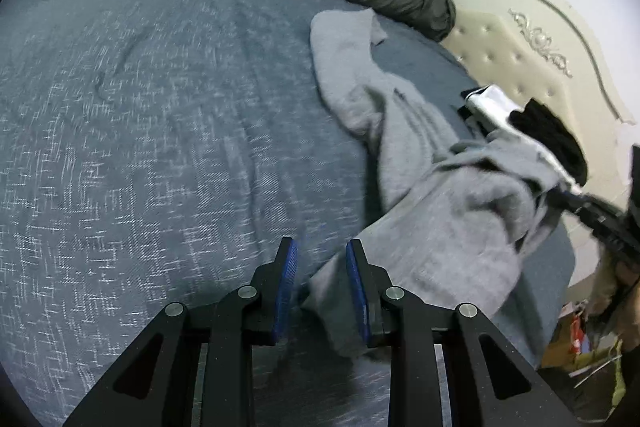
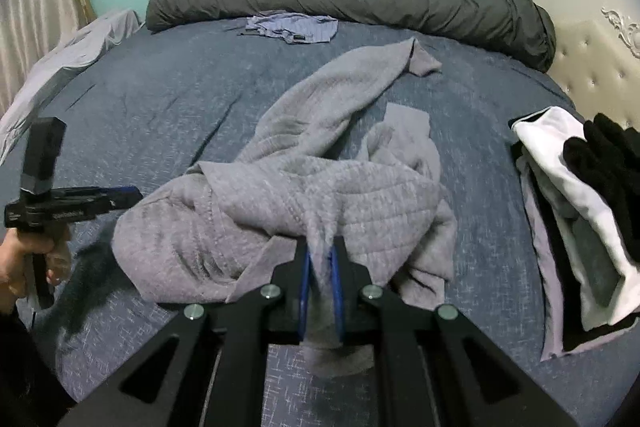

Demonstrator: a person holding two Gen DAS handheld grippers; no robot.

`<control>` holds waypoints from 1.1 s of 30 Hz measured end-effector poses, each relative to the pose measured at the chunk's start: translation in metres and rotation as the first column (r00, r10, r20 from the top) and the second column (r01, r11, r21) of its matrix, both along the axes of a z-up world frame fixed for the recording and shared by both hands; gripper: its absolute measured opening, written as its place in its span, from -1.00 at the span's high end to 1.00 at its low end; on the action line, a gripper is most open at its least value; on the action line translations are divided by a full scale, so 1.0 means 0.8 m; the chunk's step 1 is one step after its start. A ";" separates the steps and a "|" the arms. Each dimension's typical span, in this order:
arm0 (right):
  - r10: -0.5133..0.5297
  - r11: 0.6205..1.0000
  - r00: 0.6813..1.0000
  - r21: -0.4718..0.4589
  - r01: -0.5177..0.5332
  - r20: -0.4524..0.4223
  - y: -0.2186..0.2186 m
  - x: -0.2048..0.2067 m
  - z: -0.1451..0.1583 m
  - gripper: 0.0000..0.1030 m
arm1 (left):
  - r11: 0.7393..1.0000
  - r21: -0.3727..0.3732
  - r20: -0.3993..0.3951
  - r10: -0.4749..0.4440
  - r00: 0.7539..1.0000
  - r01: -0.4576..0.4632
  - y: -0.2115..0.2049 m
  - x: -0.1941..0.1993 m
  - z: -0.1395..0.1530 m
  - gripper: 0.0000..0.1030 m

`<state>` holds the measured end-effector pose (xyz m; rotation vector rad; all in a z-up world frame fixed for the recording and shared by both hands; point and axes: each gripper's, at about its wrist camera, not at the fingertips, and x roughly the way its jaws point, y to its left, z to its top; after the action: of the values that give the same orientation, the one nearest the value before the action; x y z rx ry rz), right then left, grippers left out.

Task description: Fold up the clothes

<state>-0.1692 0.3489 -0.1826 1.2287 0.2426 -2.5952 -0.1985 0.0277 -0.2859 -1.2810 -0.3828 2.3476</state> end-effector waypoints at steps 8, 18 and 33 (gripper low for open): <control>-0.053 0.996 0.997 -0.074 0.057 0.050 0.024 -0.014 0.007 0.87 | 0.994 0.055 0.021 -0.093 0.995 0.092 0.022 0.005 0.003 0.47; 0.103 0.993 0.993 -0.065 -0.100 0.052 -0.070 -0.061 0.024 -0.11 | 0.992 0.055 0.009 -0.115 0.993 0.115 0.032 0.017 0.006 0.48; 0.243 0.958 0.916 0.068 -0.278 0.320 -0.123 -0.113 -0.043 0.85 | 0.995 0.045 -0.010 -0.085 0.996 0.085 0.001 0.025 0.014 0.48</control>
<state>-0.2596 0.2507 -0.2170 1.5053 0.4596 -2.1533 -0.1784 0.0287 -0.2750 -1.2423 -0.3700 2.2598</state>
